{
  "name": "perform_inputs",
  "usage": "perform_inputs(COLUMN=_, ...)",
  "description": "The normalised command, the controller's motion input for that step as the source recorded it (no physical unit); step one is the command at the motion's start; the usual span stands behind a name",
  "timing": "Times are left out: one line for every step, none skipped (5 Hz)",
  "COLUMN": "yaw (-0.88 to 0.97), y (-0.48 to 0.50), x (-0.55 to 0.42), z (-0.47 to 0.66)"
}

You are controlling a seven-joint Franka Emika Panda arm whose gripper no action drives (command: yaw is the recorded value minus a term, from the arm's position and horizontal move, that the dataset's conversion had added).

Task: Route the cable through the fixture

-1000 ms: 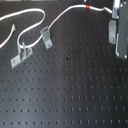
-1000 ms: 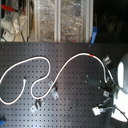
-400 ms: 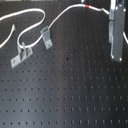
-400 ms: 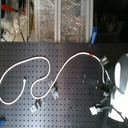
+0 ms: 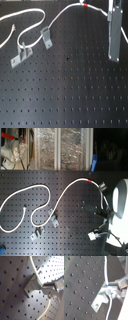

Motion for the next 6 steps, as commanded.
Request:
perform_inputs(yaw=0.0, y=-0.016, x=-0.272, z=0.0)
perform_inputs(yaw=0.0, y=-0.004, x=-0.002, z=0.03)
perform_inputs(yaw=-0.1, y=-0.184, x=-0.217, z=0.36)
perform_inputs(yaw=-0.18, y=-0.025, x=-0.281, z=0.14)
perform_inputs(yaw=-0.05, y=0.051, x=-0.076, z=-0.05)
perform_inputs(yaw=0.0, y=-0.028, x=-0.005, z=0.0)
